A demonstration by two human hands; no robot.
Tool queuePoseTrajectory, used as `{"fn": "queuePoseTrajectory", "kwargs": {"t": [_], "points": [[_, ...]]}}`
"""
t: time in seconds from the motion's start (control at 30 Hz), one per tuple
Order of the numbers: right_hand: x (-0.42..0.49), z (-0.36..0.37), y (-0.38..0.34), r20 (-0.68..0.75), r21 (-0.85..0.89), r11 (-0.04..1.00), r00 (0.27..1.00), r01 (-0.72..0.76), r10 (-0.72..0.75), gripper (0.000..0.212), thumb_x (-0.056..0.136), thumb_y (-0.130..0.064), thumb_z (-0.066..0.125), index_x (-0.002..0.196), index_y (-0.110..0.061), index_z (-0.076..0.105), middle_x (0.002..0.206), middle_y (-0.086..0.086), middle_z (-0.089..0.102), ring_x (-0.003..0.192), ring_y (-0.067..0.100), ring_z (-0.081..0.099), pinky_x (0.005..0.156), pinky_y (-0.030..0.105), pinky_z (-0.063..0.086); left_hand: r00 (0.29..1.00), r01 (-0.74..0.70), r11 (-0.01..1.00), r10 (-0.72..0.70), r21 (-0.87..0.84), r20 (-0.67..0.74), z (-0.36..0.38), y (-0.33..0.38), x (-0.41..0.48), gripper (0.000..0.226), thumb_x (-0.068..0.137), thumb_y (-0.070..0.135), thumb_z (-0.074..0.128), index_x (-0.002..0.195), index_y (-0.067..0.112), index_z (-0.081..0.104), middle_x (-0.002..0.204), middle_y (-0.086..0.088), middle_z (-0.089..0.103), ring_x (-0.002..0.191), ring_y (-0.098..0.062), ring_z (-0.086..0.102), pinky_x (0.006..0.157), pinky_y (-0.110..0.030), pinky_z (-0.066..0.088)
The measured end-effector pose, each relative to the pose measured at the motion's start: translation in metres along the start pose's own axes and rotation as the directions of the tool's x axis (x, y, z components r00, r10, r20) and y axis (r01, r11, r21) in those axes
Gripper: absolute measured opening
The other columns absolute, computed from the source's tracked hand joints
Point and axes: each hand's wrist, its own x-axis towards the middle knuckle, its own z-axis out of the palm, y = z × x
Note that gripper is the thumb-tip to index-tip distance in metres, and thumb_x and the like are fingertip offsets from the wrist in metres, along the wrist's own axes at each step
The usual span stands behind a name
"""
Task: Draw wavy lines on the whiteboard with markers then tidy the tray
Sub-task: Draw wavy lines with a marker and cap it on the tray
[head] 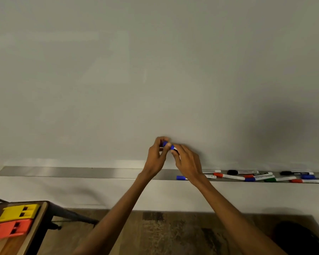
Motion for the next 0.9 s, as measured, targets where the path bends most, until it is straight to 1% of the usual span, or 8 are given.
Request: {"fn": "queuePoseTrajectory", "kwargs": {"t": [0.07,0.17,0.3,0.53,0.6,0.7,0.77,0.9], "points": [[0.011,-0.018,-0.012,-0.083,0.036,0.999,0.996,-0.018,0.021,0.028,0.095,-0.032,0.054,0.113,-0.013,0.065,0.093,0.001,0.071,0.075,0.016,0.067,0.062,0.026,0.057,0.997,-0.021,0.994,0.013,-0.105,-0.073,0.004,0.028,0.009,0.020,0.101,0.025,0.049,0.108,0.009,0.060,0.095,-0.006,0.067,0.089,-0.018,0.065,0.082,-0.024,0.052],[0.026,-0.039,-0.023,-0.179,0.051,0.999,0.984,-0.019,0.028,0.035,0.094,-0.031,0.054,0.118,-0.010,0.065,0.097,0.003,0.074,0.076,0.017,0.070,0.066,0.023,0.054,0.997,-0.052,0.982,0.040,-0.181,-0.067,0.010,0.056,0.023,0.036,0.105,0.028,0.037,0.097,0.004,0.061,0.088,-0.011,0.064,0.086,-0.024,0.062,0.083,-0.029,0.051],[0.034,-0.056,-0.038,-0.218,0.047,0.999,0.976,-0.011,0.021,0.036,0.091,-0.025,0.057,0.120,-0.006,0.065,0.093,0.007,0.075,0.070,0.020,0.071,0.062,0.026,0.057,0.996,-0.038,0.950,0.011,-0.309,-0.088,0.023,0.078,0.027,0.043,0.107,0.023,0.025,0.101,-0.003,0.058,0.096,-0.017,0.066,0.094,-0.024,0.066,0.088,-0.029,0.053],[0.034,-0.072,-0.054,-0.027,0.073,0.985,0.986,-0.159,0.162,0.045,0.093,-0.018,0.060,0.136,-0.005,0.050,0.089,0.015,0.071,0.073,0.027,0.066,0.065,0.029,0.049,0.992,-0.077,0.875,0.022,-0.477,-0.121,0.034,0.097,0.027,0.036,0.108,0.017,0.022,0.091,0.005,0.051,0.086,-0.008,0.063,0.093,-0.023,0.069,0.085,-0.028,0.054],[0.035,-0.072,-0.055,-0.007,0.068,0.982,0.984,-0.177,0.178,0.041,0.094,-0.019,0.059,0.132,-0.007,0.053,0.083,0.014,0.070,0.066,0.022,0.062,0.060,0.026,0.048,0.992,-0.067,0.868,0.006,-0.491,-0.125,0.034,0.098,0.026,0.036,0.107,0.018,0.022,0.090,0.005,0.050,0.086,-0.011,0.062,0.093,-0.023,0.069,0.085,-0.029,0.054],[0.024,-0.064,-0.051,-0.023,0.112,0.968,0.973,-0.224,0.228,0.025,0.098,-0.032,0.051,0.104,-0.010,0.063,0.064,0.005,0.061,0.050,0.017,0.053,0.048,0.023,0.041,0.980,-0.069,0.850,-0.040,-0.523,-0.194,0.018,0.108,0.037,0.036,0.108,0.019,0.021,0.088,0.007,0.048,0.084,-0.012,0.057,0.087,-0.021,0.069,0.086,-0.031,0.054],[0.010,-0.056,-0.046,-0.037,0.139,0.956,0.964,-0.257,0.265,0.032,0.098,-0.039,0.046,0.093,-0.012,0.061,0.060,0.002,0.055,0.048,0.016,0.050,0.046,0.025,0.040,0.988,-0.084,0.883,0.013,-0.463,-0.155,0.001,0.115,0.048,0.037,0.108,0.022,0.020,0.088,0.007,0.048,0.083,-0.013,0.055,0.087,-0.023,0.069,0.089,-0.033,0.054],[0.008,-0.057,-0.049,-0.131,0.246,0.923,0.934,-0.296,0.334,0.038,0.097,-0.041,0.042,0.103,-0.010,0.064,0.060,-0.003,0.052,0.044,0.008,0.044,0.042,0.014,0.035,0.975,-0.215,0.968,0.204,-0.128,-0.091,-0.004,0.130,0.045,0.037,0.107,0.023,0.029,0.090,0.002,0.054,0.085,-0.013,0.061,0.086,-0.019,0.068,0.085,-0.028,0.054]]}}
